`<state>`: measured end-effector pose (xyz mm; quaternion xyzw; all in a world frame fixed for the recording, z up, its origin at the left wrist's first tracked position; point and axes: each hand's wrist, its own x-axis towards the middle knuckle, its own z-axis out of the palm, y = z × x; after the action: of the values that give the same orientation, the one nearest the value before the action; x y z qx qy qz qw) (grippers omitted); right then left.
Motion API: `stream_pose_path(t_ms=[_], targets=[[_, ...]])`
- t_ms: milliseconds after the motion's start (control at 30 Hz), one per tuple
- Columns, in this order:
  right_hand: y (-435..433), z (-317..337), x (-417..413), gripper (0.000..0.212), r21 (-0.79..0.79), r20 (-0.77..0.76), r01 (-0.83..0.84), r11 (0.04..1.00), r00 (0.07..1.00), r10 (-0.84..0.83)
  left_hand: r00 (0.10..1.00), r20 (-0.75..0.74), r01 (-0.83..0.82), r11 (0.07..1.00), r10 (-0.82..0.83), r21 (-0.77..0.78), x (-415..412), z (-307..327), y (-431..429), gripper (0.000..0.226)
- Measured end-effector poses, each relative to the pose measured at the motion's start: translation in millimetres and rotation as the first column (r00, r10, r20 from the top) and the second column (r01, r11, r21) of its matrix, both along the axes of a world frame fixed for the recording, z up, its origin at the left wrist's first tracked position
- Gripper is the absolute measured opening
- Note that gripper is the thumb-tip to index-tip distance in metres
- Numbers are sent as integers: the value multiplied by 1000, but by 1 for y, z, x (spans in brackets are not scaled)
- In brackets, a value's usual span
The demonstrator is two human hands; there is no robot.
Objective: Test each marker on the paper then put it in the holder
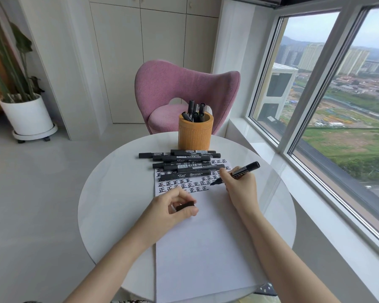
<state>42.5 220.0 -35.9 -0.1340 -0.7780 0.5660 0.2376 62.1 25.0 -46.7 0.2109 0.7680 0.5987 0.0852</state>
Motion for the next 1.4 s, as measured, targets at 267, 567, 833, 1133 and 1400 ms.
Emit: stream_pose_path(t_ms=[267,567,833,1133,1400], targets=[[-2,1,1,47,15,4,-11,1000,1000,11,1000,-8,5,1000,-5,-9,-1,0,1,11],[-2,-2,-1,32,57,8,-35,998,999,35,1000,1,17,1000,-17,-6,-2,-1,2,10],[0,-5,-3,26,65,-6,21,998,1000,-21,1000,0,12,1000,-12,-13,0,2,2,10],[0,-3,-1,32,55,10,7,998,1000,-8,1000,-6,10,1000,-10,-21,0,2,1,9],[0,-3,0,32,57,14,-7,998,1000,6,1000,2,7,1000,-7,-7,1,3,2,9]])
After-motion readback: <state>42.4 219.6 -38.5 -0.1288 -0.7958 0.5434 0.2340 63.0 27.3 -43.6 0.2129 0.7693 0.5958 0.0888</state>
